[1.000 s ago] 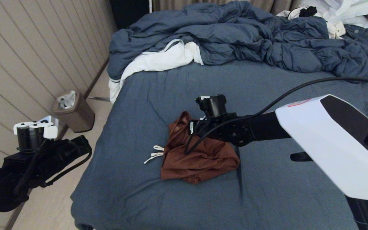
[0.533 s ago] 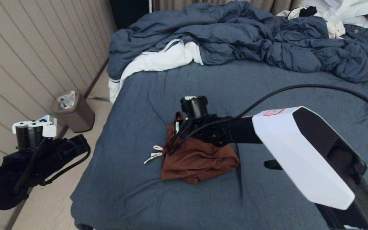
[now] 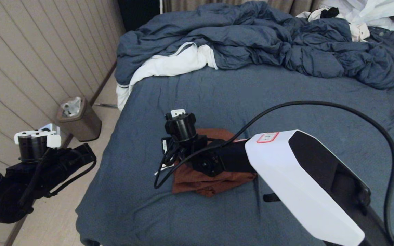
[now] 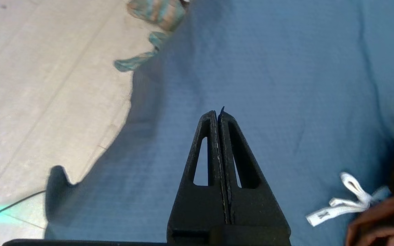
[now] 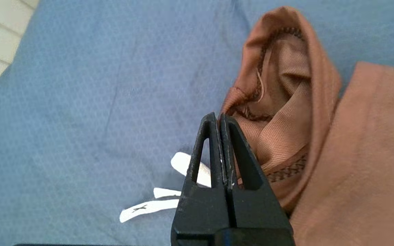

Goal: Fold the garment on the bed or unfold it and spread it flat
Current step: Fold the brown shorts

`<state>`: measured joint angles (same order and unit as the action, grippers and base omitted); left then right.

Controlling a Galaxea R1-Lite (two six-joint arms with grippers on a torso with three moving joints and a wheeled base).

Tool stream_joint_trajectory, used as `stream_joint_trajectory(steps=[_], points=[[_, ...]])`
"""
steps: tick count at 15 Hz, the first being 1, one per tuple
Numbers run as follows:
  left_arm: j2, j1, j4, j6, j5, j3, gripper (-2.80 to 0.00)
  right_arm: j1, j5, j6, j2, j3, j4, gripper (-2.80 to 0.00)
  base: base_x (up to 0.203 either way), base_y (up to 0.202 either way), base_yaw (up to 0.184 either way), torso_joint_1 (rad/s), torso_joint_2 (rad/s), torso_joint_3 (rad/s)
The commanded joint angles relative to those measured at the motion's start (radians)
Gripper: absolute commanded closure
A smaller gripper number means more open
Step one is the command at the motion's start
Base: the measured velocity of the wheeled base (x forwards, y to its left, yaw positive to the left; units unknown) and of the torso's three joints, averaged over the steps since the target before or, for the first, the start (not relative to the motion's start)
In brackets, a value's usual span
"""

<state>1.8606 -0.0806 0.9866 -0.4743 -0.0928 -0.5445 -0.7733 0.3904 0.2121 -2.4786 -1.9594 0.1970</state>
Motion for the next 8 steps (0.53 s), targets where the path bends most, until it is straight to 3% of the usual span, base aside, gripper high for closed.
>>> stream_joint_trajectory(steps=[1,5,8], points=[[0.001,0.0,0.006,-0.003,-0.001,0.0,0.0,-0.012,0.009,-0.001,0.019,0.003,0.002,0.0,0.0,0.0,0.0,0.0,0.0,0.0],[-0.14,0.013,-0.03,-0.002,-0.002,0.001,0.0,0.011,0.021,-0.003,0.204,0.074,-0.017,0.0,0.0,0.0,0.0,0.0,0.0,0.0],[-0.392,0.02,-0.177,0.001,-0.003,0.019,0.0,0.052,0.022,-0.006,0.431,0.26,-0.035,0.0,0.0,0.0,0.0,0.0,0.0,0.0]])
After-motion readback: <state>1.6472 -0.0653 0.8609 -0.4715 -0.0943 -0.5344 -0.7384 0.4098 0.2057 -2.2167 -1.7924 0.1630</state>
